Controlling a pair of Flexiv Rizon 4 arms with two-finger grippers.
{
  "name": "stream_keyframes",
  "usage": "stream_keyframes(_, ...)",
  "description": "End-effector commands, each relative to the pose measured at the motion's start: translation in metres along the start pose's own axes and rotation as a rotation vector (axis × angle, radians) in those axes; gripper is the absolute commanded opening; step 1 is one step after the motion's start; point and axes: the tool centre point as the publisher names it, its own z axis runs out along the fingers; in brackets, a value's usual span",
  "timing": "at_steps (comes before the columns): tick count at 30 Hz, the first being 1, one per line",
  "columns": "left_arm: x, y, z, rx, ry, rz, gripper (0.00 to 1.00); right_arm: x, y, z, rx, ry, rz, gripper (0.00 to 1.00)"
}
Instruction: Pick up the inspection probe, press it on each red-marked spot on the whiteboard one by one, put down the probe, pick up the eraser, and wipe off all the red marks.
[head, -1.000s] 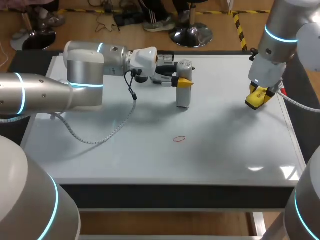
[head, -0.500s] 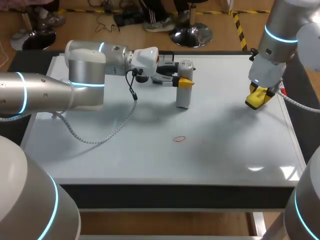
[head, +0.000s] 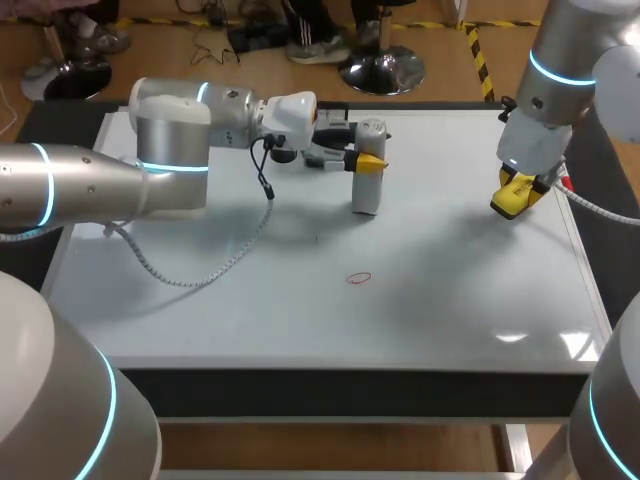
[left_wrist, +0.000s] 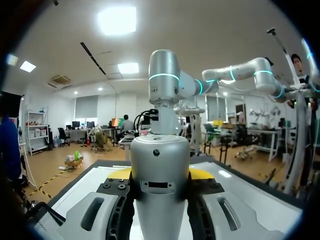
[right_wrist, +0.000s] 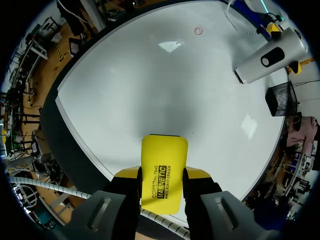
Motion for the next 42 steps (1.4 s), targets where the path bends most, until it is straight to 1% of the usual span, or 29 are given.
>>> stream_keyframes(1, -0.004, -0.013, -0.001, -0.014, 0.021, -0.001, 0.00, 0.000, -0.001, -0.001, 0.001, 0.003, -0.002, 0.00)
stream_keyframes(4, -0.009, -0.026, -0.003, -0.010, 0.031, 0.006, 0.00, 0.000, -0.001, -0.001, 0.001, 0.003, -0.002, 0.00)
stream_keyframes(6, -0.015, -0.036, -0.003, -0.024, 0.044, 0.023, 0.00, 0.000, -0.001, -0.001, 0.001, 0.003, -0.002, 0.00)
stream_keyframes(8, -0.022, -0.046, -0.005, -0.013, 0.052, 0.037, 0.00, 0.000, -0.001, -0.001, 0.001, 0.003, -0.002, 0.00)
stream_keyframes(14, -0.042, -0.079, -0.003, -0.021, 0.079, 0.084, 0.00, 0.000, -0.001, -0.001, 0.001, 0.003, -0.002, 0.00)
stream_keyframes(22, -0.073, -0.116, -0.005, -0.018, 0.091, 0.115, 0.00, 0.000, -0.001, -0.001, 0.001, 0.003, -0.002, 0.00)
stream_keyframes(26, -0.094, -0.134, -0.004, -0.012, 0.113, 0.110, 0.00, 0.000, -0.001, -0.001, 0.001, 0.003, -0.002, 0.00)
stream_keyframes(32, -0.118, -0.148, -0.003, -0.001, 0.119, 0.099, 0.00, 0.000, -0.001, -0.001, 0.001, 0.003, -0.002, 0.00)
stream_keyframes(34, -0.124, -0.150, -0.001, -0.013, 0.122, 0.103, 0.00, 0.000, -0.001, -0.001, 0.001, 0.003, -0.002, 0.00)
stream_keyframes(42, -0.144, -0.147, 0.003, -0.019, 0.135, 0.089, 0.00, 0.000, -0.001, -0.001, 0.001, 0.003, -0.002, 0.00)
